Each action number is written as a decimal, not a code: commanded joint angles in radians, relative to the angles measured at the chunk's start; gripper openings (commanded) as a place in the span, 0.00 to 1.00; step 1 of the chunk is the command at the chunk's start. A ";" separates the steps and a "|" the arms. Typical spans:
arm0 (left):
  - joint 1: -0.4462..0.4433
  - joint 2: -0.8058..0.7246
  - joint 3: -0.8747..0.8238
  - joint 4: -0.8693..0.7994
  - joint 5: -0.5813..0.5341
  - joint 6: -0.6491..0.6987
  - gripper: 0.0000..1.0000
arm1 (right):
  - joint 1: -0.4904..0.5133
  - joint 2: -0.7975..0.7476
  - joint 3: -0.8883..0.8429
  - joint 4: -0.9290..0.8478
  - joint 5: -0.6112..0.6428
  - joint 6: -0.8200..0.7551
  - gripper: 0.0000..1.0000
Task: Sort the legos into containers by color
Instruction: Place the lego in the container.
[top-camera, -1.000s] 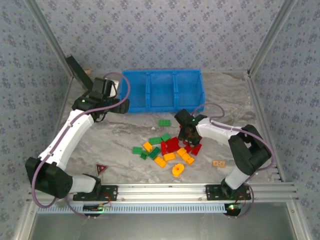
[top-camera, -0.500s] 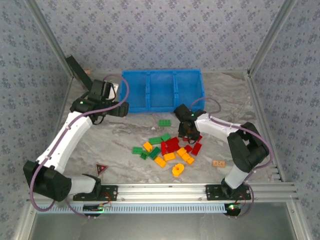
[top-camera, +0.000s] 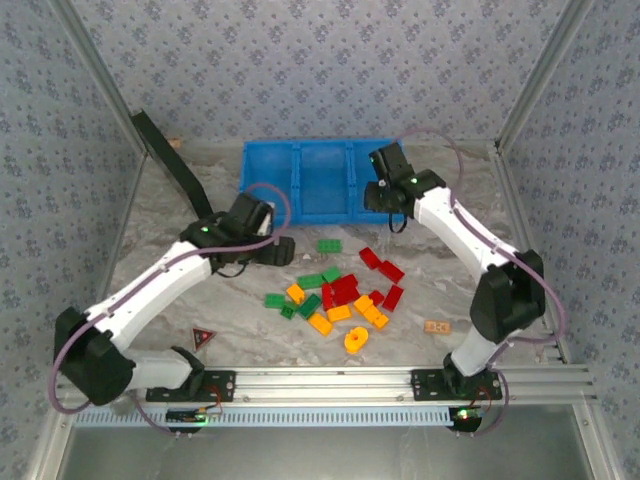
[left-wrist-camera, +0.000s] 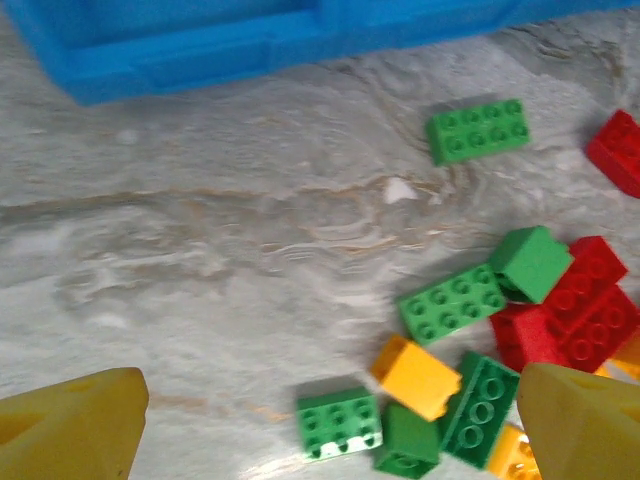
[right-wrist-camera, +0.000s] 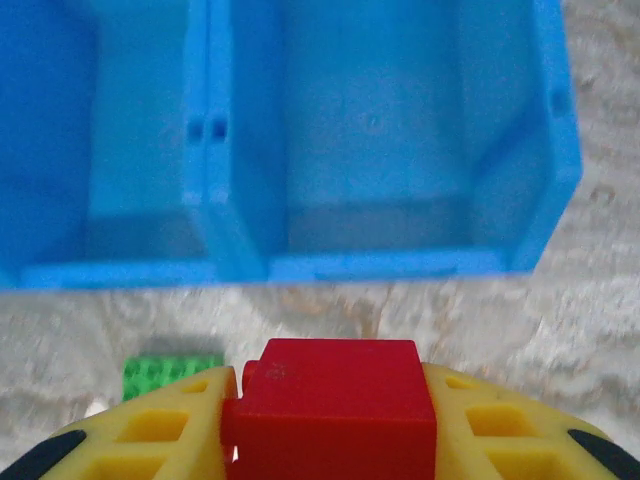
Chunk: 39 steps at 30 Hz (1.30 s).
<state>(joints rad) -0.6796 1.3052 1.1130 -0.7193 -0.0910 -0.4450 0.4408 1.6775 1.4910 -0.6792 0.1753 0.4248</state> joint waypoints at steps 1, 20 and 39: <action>-0.073 0.086 0.031 0.105 -0.047 -0.122 0.94 | -0.041 0.105 0.074 0.072 0.008 -0.090 0.34; -0.163 0.642 0.383 0.161 -0.118 -0.185 0.92 | -0.142 0.458 0.292 0.149 -0.092 -0.168 0.41; -0.165 0.829 0.534 0.090 -0.154 -0.202 0.92 | -0.157 0.397 0.258 0.168 -0.165 -0.175 0.59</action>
<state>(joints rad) -0.8345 2.1101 1.6100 -0.5903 -0.2256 -0.6308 0.2859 2.1189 1.7527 -0.5144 0.0303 0.2638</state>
